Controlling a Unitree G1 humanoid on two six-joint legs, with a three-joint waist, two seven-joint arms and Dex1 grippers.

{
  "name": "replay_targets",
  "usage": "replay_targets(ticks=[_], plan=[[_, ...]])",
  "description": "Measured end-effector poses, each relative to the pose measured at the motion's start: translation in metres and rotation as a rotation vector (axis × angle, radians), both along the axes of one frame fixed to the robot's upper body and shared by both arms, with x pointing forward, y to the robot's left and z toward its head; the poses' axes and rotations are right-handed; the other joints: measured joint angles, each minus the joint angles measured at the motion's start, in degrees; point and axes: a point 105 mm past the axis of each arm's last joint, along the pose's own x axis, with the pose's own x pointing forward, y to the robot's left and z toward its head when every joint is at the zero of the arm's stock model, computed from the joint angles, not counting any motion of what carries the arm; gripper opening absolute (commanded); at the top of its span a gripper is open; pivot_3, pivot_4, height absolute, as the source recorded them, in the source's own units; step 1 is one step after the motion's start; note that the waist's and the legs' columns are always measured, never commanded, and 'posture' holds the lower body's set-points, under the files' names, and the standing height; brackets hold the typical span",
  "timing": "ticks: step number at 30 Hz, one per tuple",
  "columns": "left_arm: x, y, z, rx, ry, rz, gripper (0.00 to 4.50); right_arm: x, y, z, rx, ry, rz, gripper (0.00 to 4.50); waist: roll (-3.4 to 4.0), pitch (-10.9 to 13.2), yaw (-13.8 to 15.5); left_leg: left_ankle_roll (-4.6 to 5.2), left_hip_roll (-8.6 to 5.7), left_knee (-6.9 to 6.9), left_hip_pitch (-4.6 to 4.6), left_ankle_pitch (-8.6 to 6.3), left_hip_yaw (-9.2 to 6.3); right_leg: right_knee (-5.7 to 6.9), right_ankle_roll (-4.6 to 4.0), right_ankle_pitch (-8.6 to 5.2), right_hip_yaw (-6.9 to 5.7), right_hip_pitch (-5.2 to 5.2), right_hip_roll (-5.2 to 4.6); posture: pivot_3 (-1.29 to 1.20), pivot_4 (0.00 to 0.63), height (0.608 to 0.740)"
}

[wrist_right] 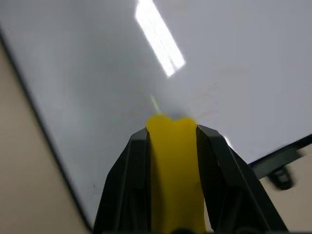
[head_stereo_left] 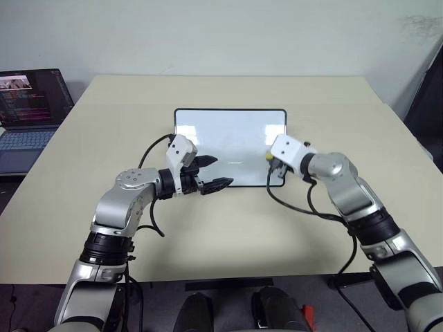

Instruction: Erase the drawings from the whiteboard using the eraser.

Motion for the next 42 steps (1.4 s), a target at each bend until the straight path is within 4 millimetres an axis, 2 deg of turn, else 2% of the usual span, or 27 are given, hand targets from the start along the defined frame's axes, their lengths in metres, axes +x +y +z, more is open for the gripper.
replay_targets(ticks=[3, 7, 9, 13, 15, 19, 25, 29, 35, 38, 42], plan=[[0.000, 0.000, -0.001, 0.000, 0.002, 0.001, 4.50, 0.008, -0.008, 0.014, 0.030, -0.070, -0.048, 0.98, 0.00, 0.00, 0.35, 0.00, 0.02, -0.03, -0.14, -0.01, -0.01, -0.04, -0.04, -0.04, -0.02, -0.07, 0.02, 0.00, 0.150, 0.740], [0.000, 0.000, -0.002, 0.001, 0.011, 0.003, 4.50, 0.007, -0.008, 0.014, 0.018, -0.065, -0.038, 0.98, 0.00, 0.00, 0.26, 0.00, 0.01, -0.04, -0.19, -0.01, 0.04, -0.07, -0.15, 0.03, 0.03, -0.09, -0.01, 0.00, 0.150, 0.740], [-0.001, 0.000, -0.002, 0.001, 0.012, 0.002, 4.50, 0.002, -0.010, 0.008, -0.018, -0.024, -0.014, 0.98, -0.01, -0.01, 0.36, 0.00, 0.00, -0.04, -0.19, -0.01, -0.01, -0.08, -0.13, 0.02, -0.03, -0.07, -0.02, 0.00, 0.150, 0.740], [-0.002, 0.000, -0.002, 0.002, 0.009, 0.000, 4.50, -0.016, -0.006, -0.018, -0.075, 0.096, 0.060, 0.98, -0.01, -0.01, 0.33, 0.01, 0.00, -0.03, -0.14, -0.01, -0.02, -0.06, 0.03, -0.07, -0.03, -0.04, -0.01, 0.00, 0.150, 0.740], [-0.002, -0.001, -0.001, 0.001, 0.005, -0.003, 4.50, -0.019, -0.004, -0.023, -0.078, 0.107, 0.070, 0.98, -0.01, 0.00, 0.20, 0.01, 0.02, -0.03, -0.10, -0.01, 0.01, -0.03, 0.05, -0.06, 0.00, -0.04, -0.01, 0.00, 0.150, 0.740], [-0.002, -0.002, 0.000, 0.000, 0.004, -0.005, 4.50, -0.013, -0.004, -0.017, -0.062, 0.068, 0.046, 0.98, -0.01, 0.00, 0.24, 0.02, 0.01, -0.01, -0.05, 0.01, -0.02, -0.01, 0.06, -0.05, -0.02, -0.01, 0.00, 0.00, 0.150, 0.740], [-0.003, -0.002, 0.000, 0.000, 0.004, -0.007, 4.50, 0.000, -0.020, 0.005, -0.020, -0.025, -0.041, 0.98, 0.00, 0.00, 0.36, 0.02, 0.01, -0.03, -0.14, 0.01, -0.01, -0.06, 0.05, -0.05, -0.02, -0.04, 0.00, 0.00, 0.150, 0.740], [-0.003, -0.002, -0.001, -0.001, 0.005, -0.010, 4.50, -0.004, -0.020, 0.002, -0.032, 0.000, -0.027, 0.98, 0.00, 0.00, 0.36, 0.03, 0.00, -0.04, -0.19, 0.00, -0.02, -0.12, 0.05, -0.06, -0.02, -0.05, -0.01, 0.00, 0.150, 0.740], [-0.003, -0.003, -0.001, -0.001, 0.006, -0.014, 4.50, -0.025, -0.012, -0.025, -0.071, 0.115, 0.047, 0.98, 0.00, 0.00, 0.25, 0.03, 0.00, -0.04, -0.15, 0.00, 0.00, -0.10, 0.06, -0.06, -0.01, -0.05, -0.01, 0.00, 0.150, 0.740], [-0.004, -0.004, -0.001, 0.000, 0.008, -0.021, 4.50, -0.023, -0.010, -0.023, -0.051, 0.100, 0.035, 0.98, 0.00, 0.00, 0.23, 0.03, 0.01, -0.03, -0.14, 0.00, -0.01, -0.08, 0.06, -0.06, -0.02, -0.05, 0.00, 0.00, 0.150, 0.740], [-0.004, -0.005, 0.001, 0.000, 0.005, -0.031, 4.50, -0.017, -0.014, -0.011, 0.048, 0.063, -0.021, 0.98, 0.02, 0.04, 0.37, 0.02, 0.00, -0.04, -0.25, 0.00, -0.04, -0.08, 0.06, -0.06, -0.04, -0.11, 0.01, 0.00, 0.150, 0.740]])
